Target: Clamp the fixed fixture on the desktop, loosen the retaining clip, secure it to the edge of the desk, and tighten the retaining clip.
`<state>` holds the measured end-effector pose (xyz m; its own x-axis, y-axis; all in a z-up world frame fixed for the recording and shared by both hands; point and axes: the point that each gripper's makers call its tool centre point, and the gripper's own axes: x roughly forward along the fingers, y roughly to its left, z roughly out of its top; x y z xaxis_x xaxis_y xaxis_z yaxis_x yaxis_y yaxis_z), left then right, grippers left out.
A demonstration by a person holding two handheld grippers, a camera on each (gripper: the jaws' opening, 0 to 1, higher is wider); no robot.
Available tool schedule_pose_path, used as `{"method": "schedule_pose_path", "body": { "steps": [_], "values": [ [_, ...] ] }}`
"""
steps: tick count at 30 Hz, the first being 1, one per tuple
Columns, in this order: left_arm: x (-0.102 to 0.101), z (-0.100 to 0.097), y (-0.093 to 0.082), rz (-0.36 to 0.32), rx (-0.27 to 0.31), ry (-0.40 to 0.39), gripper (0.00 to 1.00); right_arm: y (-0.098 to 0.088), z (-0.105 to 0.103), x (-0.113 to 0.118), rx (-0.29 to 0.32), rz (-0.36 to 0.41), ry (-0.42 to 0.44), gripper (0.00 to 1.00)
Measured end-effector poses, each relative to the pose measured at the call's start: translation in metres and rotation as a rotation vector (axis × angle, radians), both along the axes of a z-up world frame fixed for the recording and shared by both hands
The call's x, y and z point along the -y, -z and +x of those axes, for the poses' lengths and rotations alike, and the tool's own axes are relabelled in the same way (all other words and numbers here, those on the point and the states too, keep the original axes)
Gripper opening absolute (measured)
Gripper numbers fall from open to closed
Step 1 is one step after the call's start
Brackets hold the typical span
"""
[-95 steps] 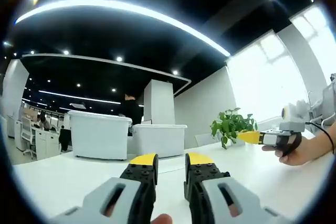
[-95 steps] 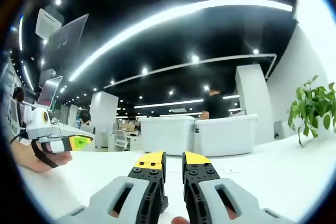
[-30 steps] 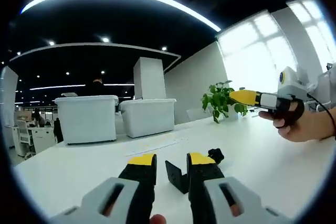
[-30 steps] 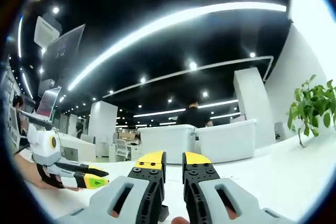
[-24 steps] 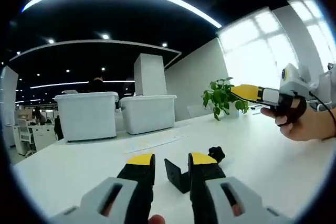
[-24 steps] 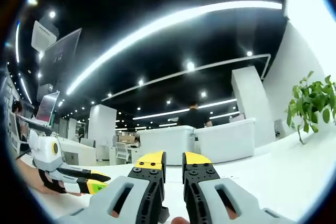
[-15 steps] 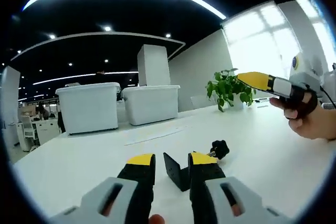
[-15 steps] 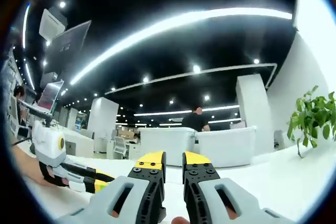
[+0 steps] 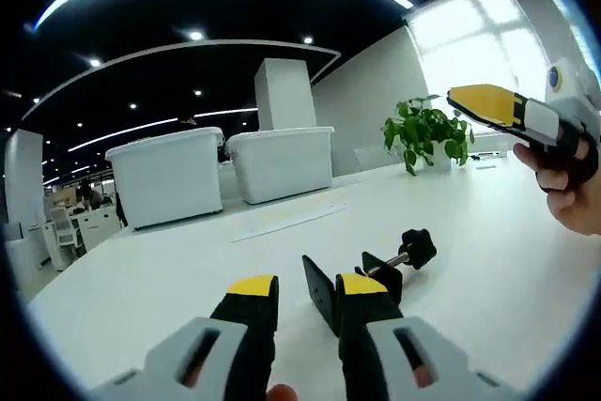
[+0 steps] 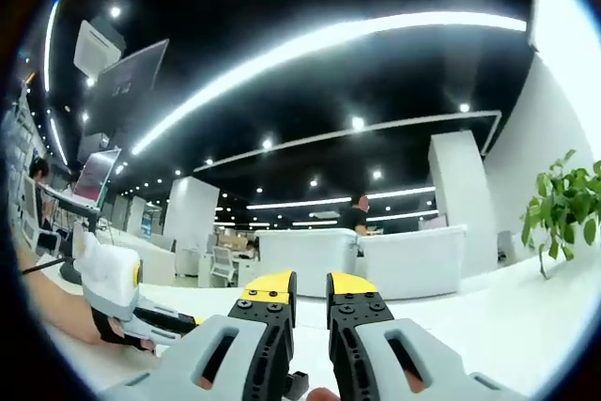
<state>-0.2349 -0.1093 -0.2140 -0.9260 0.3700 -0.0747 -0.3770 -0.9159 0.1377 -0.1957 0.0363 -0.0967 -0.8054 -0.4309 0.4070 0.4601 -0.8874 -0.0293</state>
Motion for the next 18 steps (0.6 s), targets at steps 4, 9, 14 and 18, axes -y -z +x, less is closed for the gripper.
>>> {"method": "schedule_pose_path", "body": {
  "steps": [4,9,14,18],
  "values": [
    [0.001,-0.004,0.003,-0.001,0.016,-0.005,0.24,0.0,-0.001,-0.004,0.013,-0.028,0.001,0.13],
    [-0.001,-0.011,0.005,-0.009,0.02,0.001,0.24,0.0,-0.002,-0.009,0.022,-0.045,0.007,0.13],
    [-0.005,-0.016,0.006,-0.014,0.026,0.008,0.23,0.002,-0.004,-0.009,0.028,-0.04,0.013,0.13],
    [-0.008,-0.018,0.007,-0.015,0.031,0.024,0.23,0.004,-0.007,-0.006,0.03,-0.028,0.011,0.13]
  ]
}}
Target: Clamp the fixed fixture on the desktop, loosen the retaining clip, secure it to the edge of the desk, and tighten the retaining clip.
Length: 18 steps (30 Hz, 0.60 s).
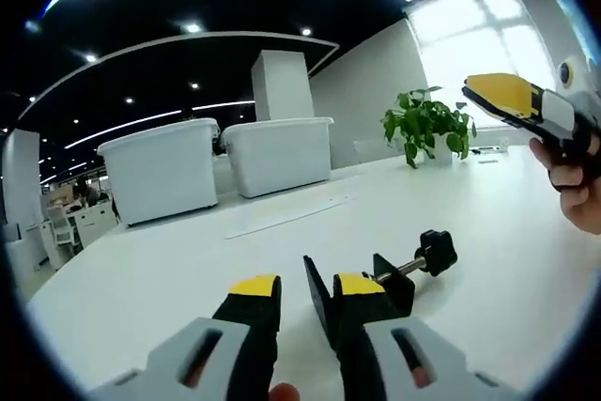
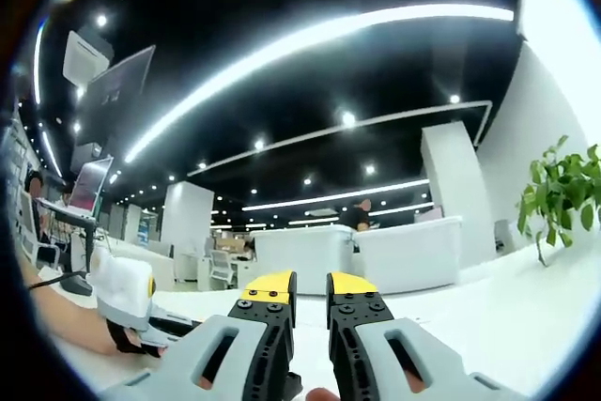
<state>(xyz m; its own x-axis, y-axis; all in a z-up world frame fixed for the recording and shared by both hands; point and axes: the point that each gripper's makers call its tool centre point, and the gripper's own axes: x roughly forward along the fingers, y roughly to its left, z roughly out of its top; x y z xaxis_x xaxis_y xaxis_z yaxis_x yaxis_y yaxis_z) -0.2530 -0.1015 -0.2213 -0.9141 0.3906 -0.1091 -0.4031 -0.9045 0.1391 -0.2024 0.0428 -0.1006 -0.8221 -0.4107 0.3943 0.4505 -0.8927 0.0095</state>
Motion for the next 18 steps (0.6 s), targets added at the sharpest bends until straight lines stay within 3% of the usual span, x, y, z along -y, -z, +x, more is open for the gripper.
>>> {"method": "schedule_pose_path", "body": {
  "steps": [9,18],
  "values": [
    [-0.0008,-0.0013,-0.0002,0.005,-0.004,0.009,0.21,0.0038,-0.0033,0.003,0.009,0.024,-0.002,0.13],
    [-0.0013,-0.0017,0.0014,0.021,0.013,0.012,0.18,0.008,-0.0087,-0.0019,0.044,-0.021,-0.01,0.13]
  ]
}}
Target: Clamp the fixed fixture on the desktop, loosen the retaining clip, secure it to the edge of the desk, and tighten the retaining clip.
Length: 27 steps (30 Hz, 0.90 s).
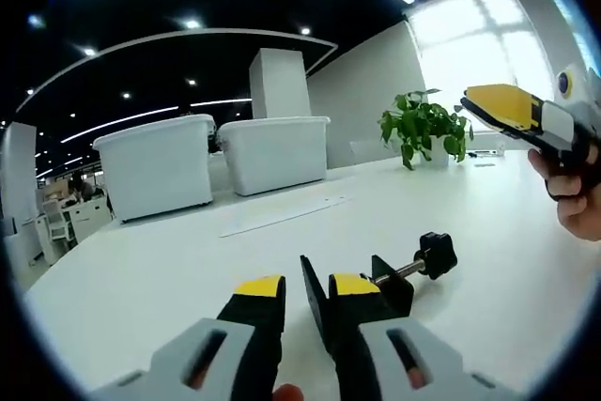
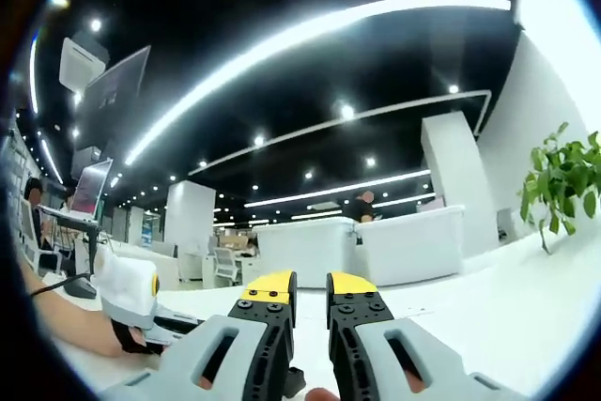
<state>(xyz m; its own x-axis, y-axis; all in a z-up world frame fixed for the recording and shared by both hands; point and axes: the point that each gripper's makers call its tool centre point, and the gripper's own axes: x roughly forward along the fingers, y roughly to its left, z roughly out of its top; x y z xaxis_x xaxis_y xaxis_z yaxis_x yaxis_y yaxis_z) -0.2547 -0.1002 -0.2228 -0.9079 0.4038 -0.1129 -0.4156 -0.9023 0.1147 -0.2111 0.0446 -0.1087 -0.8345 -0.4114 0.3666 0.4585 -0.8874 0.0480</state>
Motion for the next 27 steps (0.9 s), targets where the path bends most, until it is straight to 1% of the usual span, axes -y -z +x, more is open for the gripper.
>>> {"method": "schedule_pose_path", "body": {
  "steps": [4,9,15,22,27],
  "values": [
    [-0.001,0.001,0.001,-0.005,-0.002,0.006,0.18,0.002,0.0,-0.005,0.014,0.001,0.014,0.13],
    [-0.001,0.001,0.001,-0.006,-0.004,0.006,0.17,0.006,0.0,0.0,0.025,0.016,0.005,0.13],
    [-0.001,0.001,0.002,-0.011,-0.002,0.002,0.15,0.009,-0.002,0.001,0.03,0.042,0.006,0.13],
    [-0.002,0.001,0.008,-0.05,0.018,0.0,0.14,0.013,-0.005,0.009,0.04,0.061,-0.006,0.13],
    [-0.001,0.001,0.009,-0.045,0.023,-0.004,0.14,0.014,-0.006,0.01,0.04,0.068,-0.005,0.13]
  ]
}}
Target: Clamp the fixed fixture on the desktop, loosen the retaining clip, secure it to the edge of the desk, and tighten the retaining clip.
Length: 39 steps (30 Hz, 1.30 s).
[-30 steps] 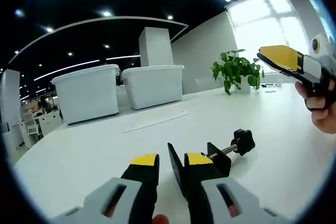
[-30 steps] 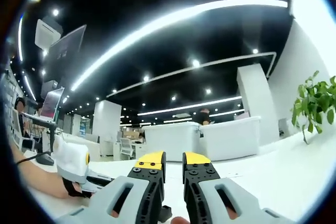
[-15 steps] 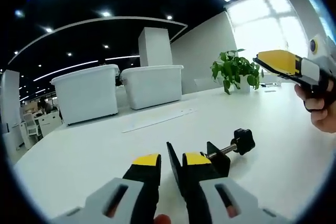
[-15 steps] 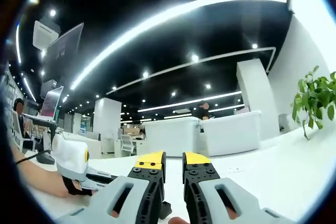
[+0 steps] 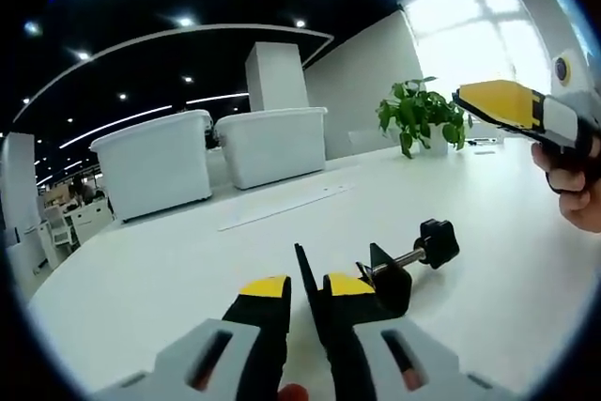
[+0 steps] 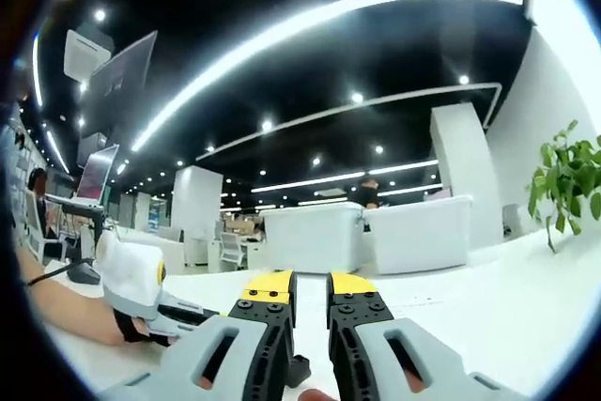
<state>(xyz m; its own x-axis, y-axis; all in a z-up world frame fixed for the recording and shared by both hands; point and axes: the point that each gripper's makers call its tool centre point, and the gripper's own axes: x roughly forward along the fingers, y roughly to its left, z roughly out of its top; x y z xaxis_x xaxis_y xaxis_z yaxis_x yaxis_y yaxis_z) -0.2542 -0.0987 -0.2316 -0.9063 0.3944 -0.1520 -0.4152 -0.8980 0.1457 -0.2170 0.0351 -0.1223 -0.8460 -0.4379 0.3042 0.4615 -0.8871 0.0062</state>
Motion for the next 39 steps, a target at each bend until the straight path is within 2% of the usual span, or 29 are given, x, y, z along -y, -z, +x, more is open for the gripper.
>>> {"method": "schedule_pose_path", "body": {
  "steps": [6,10,15,18,21,24,31,39],
  "values": [
    [-0.002,0.0,0.004,-0.034,0.003,0.0,0.14,0.003,-0.001,0.002,0.008,0.013,0.001,0.13],
    [-0.003,0.001,0.004,-0.031,0.014,-0.001,0.09,0.006,0.0,0.004,0.011,0.024,-0.001,0.13],
    [-0.003,0.0,0.006,-0.039,0.016,-0.002,0.09,0.006,-0.001,0.001,0.015,0.021,0.006,0.13],
    [-0.004,0.001,0.008,-0.067,0.013,-0.003,0.09,0.008,-0.001,0.002,0.02,0.025,0.007,0.13],
    [-0.004,0.0,0.013,-0.112,0.011,-0.005,0.09,0.015,-0.006,0.0,0.047,0.035,0.027,0.13],
    [-0.003,0.0,0.011,-0.103,0.007,-0.008,0.09,0.023,-0.006,-0.004,0.099,-0.011,0.023,0.13],
    [-0.003,0.0,0.011,-0.107,0.0,-0.008,0.09,0.029,-0.012,-0.011,0.131,-0.049,0.03,0.13],
    [-0.003,0.001,0.011,-0.105,0.0,-0.008,0.09,0.044,-0.022,-0.009,0.163,0.011,0.047,0.13]
  ]
}}
